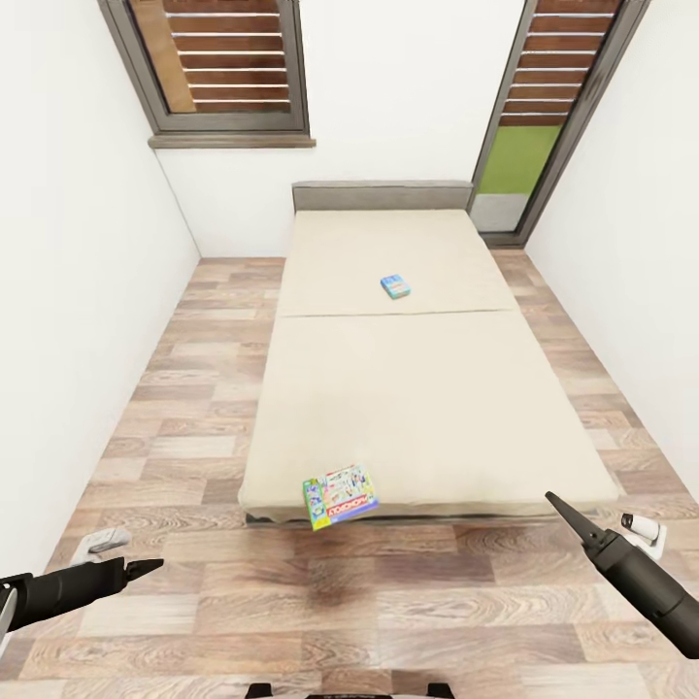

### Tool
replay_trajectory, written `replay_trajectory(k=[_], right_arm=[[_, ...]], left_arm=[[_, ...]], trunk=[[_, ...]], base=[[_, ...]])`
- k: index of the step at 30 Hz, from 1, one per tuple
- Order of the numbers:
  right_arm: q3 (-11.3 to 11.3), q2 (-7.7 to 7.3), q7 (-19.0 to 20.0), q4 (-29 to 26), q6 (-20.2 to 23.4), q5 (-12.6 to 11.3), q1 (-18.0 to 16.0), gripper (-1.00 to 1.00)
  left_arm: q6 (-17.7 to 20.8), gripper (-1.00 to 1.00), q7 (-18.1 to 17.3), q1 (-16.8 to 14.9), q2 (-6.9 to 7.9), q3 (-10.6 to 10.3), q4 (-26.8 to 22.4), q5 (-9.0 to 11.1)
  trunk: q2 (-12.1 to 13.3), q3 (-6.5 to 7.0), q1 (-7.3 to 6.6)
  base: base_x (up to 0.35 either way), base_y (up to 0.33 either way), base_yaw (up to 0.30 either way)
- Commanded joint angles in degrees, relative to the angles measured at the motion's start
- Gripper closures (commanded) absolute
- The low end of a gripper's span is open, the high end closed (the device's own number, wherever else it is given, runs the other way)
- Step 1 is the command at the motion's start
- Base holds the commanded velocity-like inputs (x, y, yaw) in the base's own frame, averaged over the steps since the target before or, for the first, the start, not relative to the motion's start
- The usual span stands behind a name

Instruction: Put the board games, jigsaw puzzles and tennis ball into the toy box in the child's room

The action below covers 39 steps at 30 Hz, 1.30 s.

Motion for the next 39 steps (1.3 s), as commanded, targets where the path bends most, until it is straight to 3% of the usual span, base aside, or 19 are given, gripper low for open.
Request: replay_trajectory(k=[1,39], right_arm=[[0.0,-0.01,0.0,0.0,0.4,-0.3,0.0,-1.00],[0.0,-0.01,0.0,0.0,0.4,-0.3,0.0,-1.00]], left_arm=[[0.4,-1.00,-0.4,0.0,-0.02,0.1,0.0,-0.3],[0.4,-1.00,-0.3,0.0,-0.03,0.1,0.0,-0.3]], trunk=[[-0.1,0.02,0.03],[-0.1,3.61,0.03]], base=[[0.000,0.000,0.000],[0.000,0.000,0.000]])
